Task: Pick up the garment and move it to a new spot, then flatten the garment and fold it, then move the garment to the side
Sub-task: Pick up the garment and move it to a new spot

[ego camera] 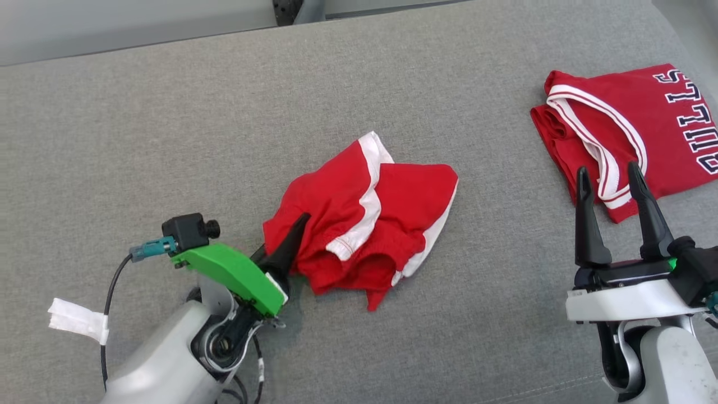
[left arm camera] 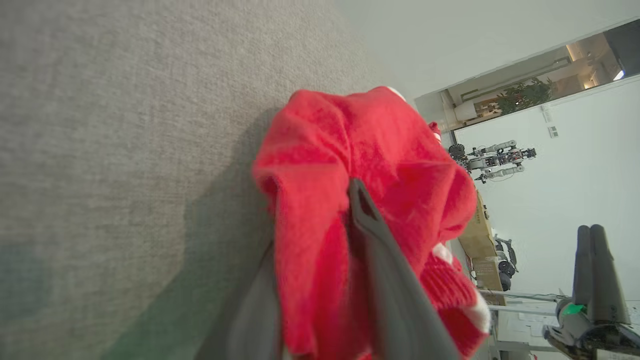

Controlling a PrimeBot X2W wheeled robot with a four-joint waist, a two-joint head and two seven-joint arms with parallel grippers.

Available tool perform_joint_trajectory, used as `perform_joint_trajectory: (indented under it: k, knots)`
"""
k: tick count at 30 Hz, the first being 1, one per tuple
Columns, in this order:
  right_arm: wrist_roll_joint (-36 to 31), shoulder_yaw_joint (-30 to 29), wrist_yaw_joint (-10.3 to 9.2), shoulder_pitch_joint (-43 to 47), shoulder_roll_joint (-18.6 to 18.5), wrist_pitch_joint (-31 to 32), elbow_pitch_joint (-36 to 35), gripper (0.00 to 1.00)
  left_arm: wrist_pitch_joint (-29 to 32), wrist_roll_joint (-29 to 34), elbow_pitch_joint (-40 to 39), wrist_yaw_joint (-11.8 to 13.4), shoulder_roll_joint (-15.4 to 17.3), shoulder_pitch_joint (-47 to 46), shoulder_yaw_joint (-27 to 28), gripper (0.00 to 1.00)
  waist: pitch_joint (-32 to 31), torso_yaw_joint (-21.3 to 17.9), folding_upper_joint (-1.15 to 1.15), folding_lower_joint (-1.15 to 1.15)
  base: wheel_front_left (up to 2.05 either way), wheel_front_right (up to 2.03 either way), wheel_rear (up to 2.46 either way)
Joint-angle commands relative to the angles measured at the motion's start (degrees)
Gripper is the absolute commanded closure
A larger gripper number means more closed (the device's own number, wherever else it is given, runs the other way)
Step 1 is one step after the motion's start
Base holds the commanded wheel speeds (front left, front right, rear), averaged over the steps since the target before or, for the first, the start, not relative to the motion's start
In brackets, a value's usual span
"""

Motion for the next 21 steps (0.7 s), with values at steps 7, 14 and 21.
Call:
perform_joint_trajectory:
  k: [7,14,21]
  knots:
    - [-0.2,-0.8,-0.08,3.1,-0.1,-0.1,0.7,0.0,-8.9,13.3,-1.4,2.6,4.9,2.6,-4.5,0.0,-5.5,1.6,0.63,0.0,0.0,0.0,0.0]
    - [-2.2,-1.3,-0.08,7.1,-1.0,-0.1,0.8,0.0,-11.9,25.8,-11.1,11.9,8.1,9.9,2.2,0.0,-8.7,4.2,0.63,0.0,0.0,0.0,0.0]
    - [-3.2,-1.8,-0.08,11.0,-2.6,-0.1,2.0,0.0,-11.9,41.9,-20.2,13.0,5.3,26.4,20.9,0.0,-11.5,6.6,0.63,0.0,0.0,0.0,0.0]
